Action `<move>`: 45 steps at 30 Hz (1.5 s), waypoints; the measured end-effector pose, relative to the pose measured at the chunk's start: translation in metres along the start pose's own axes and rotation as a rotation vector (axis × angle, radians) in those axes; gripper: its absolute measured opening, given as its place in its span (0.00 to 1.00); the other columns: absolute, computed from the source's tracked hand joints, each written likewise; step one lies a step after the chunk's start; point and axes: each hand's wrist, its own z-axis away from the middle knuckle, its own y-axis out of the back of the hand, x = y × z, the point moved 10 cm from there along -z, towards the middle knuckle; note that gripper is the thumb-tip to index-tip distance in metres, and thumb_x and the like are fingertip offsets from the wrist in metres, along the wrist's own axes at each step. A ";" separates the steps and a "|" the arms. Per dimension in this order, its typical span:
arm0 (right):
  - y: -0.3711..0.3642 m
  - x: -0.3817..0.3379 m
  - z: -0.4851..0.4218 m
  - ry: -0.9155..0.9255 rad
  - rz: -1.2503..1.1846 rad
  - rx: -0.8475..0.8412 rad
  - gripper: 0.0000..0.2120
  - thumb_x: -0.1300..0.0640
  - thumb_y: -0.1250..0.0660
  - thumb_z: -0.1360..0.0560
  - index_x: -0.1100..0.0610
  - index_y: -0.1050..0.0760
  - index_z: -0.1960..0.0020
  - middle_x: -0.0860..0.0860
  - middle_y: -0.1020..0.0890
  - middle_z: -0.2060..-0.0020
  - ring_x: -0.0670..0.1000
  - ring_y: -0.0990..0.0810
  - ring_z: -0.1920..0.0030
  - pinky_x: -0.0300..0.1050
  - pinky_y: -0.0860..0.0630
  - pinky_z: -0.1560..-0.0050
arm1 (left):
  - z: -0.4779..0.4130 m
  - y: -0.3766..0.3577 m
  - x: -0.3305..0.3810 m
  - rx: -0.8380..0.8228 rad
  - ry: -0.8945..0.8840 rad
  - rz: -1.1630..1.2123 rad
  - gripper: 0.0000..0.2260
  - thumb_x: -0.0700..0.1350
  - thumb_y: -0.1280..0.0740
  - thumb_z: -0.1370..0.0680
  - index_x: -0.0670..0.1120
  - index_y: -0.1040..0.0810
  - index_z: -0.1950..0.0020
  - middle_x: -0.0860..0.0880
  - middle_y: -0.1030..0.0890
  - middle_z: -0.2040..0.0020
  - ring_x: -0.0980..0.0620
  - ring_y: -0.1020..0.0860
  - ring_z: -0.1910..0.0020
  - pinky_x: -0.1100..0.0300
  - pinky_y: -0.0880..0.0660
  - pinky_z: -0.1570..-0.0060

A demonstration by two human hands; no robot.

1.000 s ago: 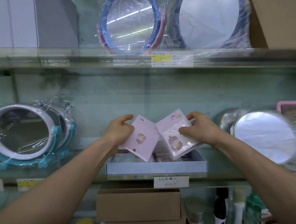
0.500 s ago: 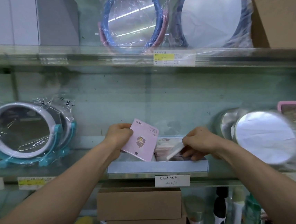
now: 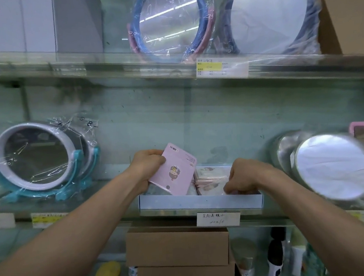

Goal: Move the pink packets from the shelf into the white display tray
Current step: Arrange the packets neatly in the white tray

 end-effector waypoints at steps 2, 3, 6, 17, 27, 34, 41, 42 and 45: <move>0.001 0.000 0.003 -0.003 0.010 -0.056 0.07 0.52 0.31 0.32 0.55 0.24 0.64 0.49 0.21 0.72 0.49 0.26 0.74 0.38 0.30 0.67 | 0.001 0.000 0.000 -0.010 0.007 0.004 0.11 0.32 0.40 0.23 0.43 0.21 0.48 0.46 0.19 0.61 0.48 0.21 0.66 0.61 0.24 0.68; 0.003 0.001 0.006 -0.009 0.031 -0.081 0.09 0.52 0.31 0.31 0.55 0.26 0.65 0.48 0.23 0.73 0.48 0.27 0.75 0.36 0.32 0.70 | 0.001 0.001 0.001 -0.012 0.011 0.009 0.11 0.32 0.40 0.23 0.43 0.21 0.48 0.46 0.19 0.61 0.49 0.21 0.66 0.62 0.24 0.70; 0.008 0.003 0.012 -0.023 0.195 -0.097 0.11 0.50 0.32 0.28 0.54 0.27 0.66 0.47 0.24 0.74 0.46 0.29 0.76 0.37 0.33 0.72 | 0.000 0.000 0.000 -0.010 0.015 0.023 0.11 0.32 0.40 0.23 0.42 0.21 0.47 0.45 0.19 0.60 0.48 0.21 0.65 0.61 0.24 0.67; -0.022 -0.015 0.001 0.134 0.055 -0.095 0.15 0.59 0.42 0.22 0.58 0.25 0.38 0.54 0.23 0.44 0.53 0.25 0.47 0.41 0.30 0.48 | 0.002 -0.016 -0.001 -0.064 0.031 0.029 0.12 0.31 0.41 0.23 0.42 0.21 0.47 0.43 0.19 0.56 0.47 0.21 0.62 0.57 0.23 0.60; 0.027 -0.074 0.028 0.541 0.064 0.417 0.20 0.57 0.37 0.23 0.47 0.30 0.31 0.50 0.33 0.29 0.53 0.35 0.31 0.46 0.31 0.38 | 0.015 -0.039 -0.010 -0.178 0.251 0.336 0.10 0.34 0.46 0.19 0.37 0.26 0.43 0.40 0.23 0.55 0.45 0.24 0.61 0.54 0.22 0.72; 0.017 -0.019 0.003 0.180 -1.021 0.183 0.04 0.66 0.36 0.23 0.62 0.23 0.51 0.59 0.17 0.63 0.54 0.19 0.66 0.48 0.20 0.60 | 0.011 -0.040 -0.025 -0.233 0.237 0.062 0.05 0.43 0.35 0.21 0.43 0.25 0.46 0.41 0.26 0.46 0.46 0.23 0.51 0.53 0.23 0.57; -0.011 -0.009 0.004 0.101 -1.242 -0.026 0.08 0.68 0.35 0.24 0.60 0.26 0.47 0.54 0.15 0.64 0.48 0.16 0.68 0.40 0.18 0.67 | 0.014 -0.059 -0.022 -0.282 0.179 0.067 0.13 0.31 0.37 0.23 0.42 0.29 0.40 0.42 0.20 0.55 0.46 0.21 0.61 0.54 0.21 0.59; -0.011 -0.003 0.003 0.076 -1.217 0.008 0.12 0.67 0.34 0.25 0.61 0.27 0.42 0.55 0.15 0.60 0.50 0.16 0.66 0.41 0.18 0.65 | 0.014 -0.060 -0.021 -0.276 0.176 0.100 0.12 0.31 0.37 0.23 0.42 0.29 0.41 0.41 0.20 0.55 0.46 0.20 0.61 0.52 0.21 0.58; 0.013 0.019 0.004 0.062 -0.702 0.246 0.34 0.60 0.32 0.26 0.57 0.44 0.24 0.58 0.28 0.34 0.56 0.24 0.37 0.50 0.27 0.37 | 0.015 -0.061 -0.016 -0.249 0.188 0.206 0.07 0.30 0.40 0.21 0.40 0.28 0.50 0.40 0.21 0.58 0.46 0.21 0.61 0.48 0.22 0.53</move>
